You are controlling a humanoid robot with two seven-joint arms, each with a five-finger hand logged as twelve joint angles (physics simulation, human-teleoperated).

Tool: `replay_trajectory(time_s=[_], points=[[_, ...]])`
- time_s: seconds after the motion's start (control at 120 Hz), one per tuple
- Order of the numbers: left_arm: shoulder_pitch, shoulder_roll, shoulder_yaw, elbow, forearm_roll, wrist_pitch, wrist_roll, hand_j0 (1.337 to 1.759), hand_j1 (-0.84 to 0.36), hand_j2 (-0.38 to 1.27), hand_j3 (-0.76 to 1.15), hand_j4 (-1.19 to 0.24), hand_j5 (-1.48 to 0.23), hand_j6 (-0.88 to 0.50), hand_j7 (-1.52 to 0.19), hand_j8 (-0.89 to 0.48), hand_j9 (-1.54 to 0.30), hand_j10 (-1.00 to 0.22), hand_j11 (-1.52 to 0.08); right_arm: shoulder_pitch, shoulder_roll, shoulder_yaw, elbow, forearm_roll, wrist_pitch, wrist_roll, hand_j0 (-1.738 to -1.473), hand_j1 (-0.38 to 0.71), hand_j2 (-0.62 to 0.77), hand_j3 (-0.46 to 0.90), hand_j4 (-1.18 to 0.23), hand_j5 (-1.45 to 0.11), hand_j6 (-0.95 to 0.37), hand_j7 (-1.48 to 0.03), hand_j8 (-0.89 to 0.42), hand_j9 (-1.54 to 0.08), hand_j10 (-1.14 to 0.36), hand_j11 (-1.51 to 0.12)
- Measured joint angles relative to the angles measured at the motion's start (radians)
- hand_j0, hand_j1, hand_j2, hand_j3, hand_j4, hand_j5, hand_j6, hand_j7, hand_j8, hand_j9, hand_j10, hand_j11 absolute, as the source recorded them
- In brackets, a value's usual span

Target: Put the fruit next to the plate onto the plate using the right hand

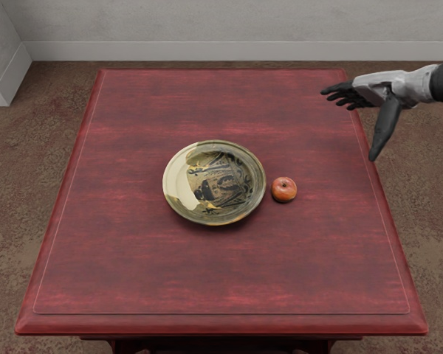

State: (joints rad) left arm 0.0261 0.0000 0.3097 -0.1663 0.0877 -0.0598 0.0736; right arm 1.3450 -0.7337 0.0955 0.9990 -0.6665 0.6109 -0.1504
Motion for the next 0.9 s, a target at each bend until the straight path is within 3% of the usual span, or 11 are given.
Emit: replay_trajectory(time_s=[0.167,0.2,0.233,0.267,0.325,0.375,0.442,0.592,0.767,0.9], points=[[0.0,0.0,0.0,0.0,0.0,0.0,0.0,1.658,0.06,0.05,0.0,-0.24,-0.32,-0.24,-0.32,-0.24,-0.32,-0.24,-0.32,0.033,0.023,0.011,0.019,-0.002,0.0,-0.018,-1.658,-0.31,-0.01,0.0,-0.03,-0.04,-0.04,-0.04,-0.03,-0.04,-0.03,-0.04],[0.0,0.0,0.0,0.0,0.0,0.0,0.0,1.658,0.06,0.05,0.0,-0.24,-0.32,-0.24,-0.32,-0.24,-0.32,-0.24,-0.32,0.039,0.025,0.013,0.036,0.01,0.0,-0.037,-1.658,-0.31,-0.01,0.0,-0.03,-0.04,-0.04,-0.04,-0.03,-0.04,-0.03,-0.04],[0.0,0.0,0.0,0.0,0.0,0.0,0.0,1.658,0.06,0.05,0.0,-0.24,-0.32,-0.24,-0.32,-0.24,-0.32,-0.24,-0.32,0.04,0.026,0.015,0.05,0.052,0.0,-0.096,-1.658,-0.31,-0.01,0.0,-0.03,-0.04,-0.04,-0.04,-0.03,-0.04,-0.03,-0.04],[0.0,0.0,0.0,0.0,0.0,0.0,0.0,1.658,0.06,0.05,0.0,-0.24,-0.32,-0.24,-0.32,-0.24,-0.32,-0.24,-0.32,0.038,0.027,0.017,0.076,0.093,0.0,-0.184,-1.658,-0.31,-0.01,0.0,-0.03,-0.04,-0.04,-0.04,-0.03,-0.04,-0.03,-0.04],[0.0,0.0,0.0,0.0,0.0,0.0,0.0,1.658,0.06,0.05,0.0,-0.24,-0.32,-0.24,-0.32,-0.24,-0.32,-0.24,-0.32,0.039,0.013,0.019,0.172,0.135,0.0,-0.303,-1.658,-0.31,-0.01,0.0,-0.03,-0.04,-0.04,-0.04,-0.03,-0.04,-0.03,-0.04],[0.0,0.0,0.0,0.0,0.0,0.0,0.0,1.658,0.06,0.05,0.0,-0.24,-0.32,-0.24,-0.32,-0.24,-0.32,-0.24,-0.32,0.044,-0.003,0.02,0.263,0.153,0.0,-0.363,-1.658,-0.31,-0.01,0.0,-0.04,-0.04,-0.04,-0.04,-0.04,-0.04,-0.03,-0.04],[0.0,0.0,0.0,0.0,0.0,0.0,0.0,1.658,0.06,0.05,0.0,-0.24,-0.32,-0.24,-0.32,-0.24,-0.32,-0.24,-0.32,0.051,-0.008,0.024,0.381,0.148,-0.014,-0.409,-1.658,-0.31,-0.01,0.0,-0.04,-0.04,-0.04,-0.04,-0.04,-0.04,-0.03,-0.04],[0.0,0.0,0.0,0.0,0.0,0.0,0.0,1.658,0.06,0.05,0.0,-0.24,-0.32,-0.24,-0.32,-0.24,-0.32,-0.24,-0.32,0.067,-0.006,0.032,0.54,0.066,-0.2,-0.448,-1.658,-0.31,-0.01,0.0,-0.04,-0.04,-0.04,-0.04,-0.04,-0.04,-0.03,-0.04],[0.0,0.0,0.0,0.0,0.0,0.0,0.0,1.658,0.06,0.05,0.0,-0.24,-0.32,-0.24,-0.32,-0.24,-0.32,-0.24,-0.32,0.008,0.035,0.027,0.595,-0.064,-0.438,-0.458,-1.658,-0.31,-0.01,0.0,-0.04,-0.04,-0.04,-0.04,-0.04,-0.04,-0.04,-0.04],[0.0,0.0,0.0,0.0,0.0,0.0,0.0,1.658,0.06,0.05,0.0,-0.24,-0.32,-0.24,-0.32,-0.24,-0.32,-0.24,-0.32,-0.047,0.058,0.03,0.642,-0.125,-0.53,-0.46,-1.658,-0.31,-0.01,0.0,-0.04,-0.05,-0.04,-0.05,-0.04,-0.05,-0.04,-0.05]])
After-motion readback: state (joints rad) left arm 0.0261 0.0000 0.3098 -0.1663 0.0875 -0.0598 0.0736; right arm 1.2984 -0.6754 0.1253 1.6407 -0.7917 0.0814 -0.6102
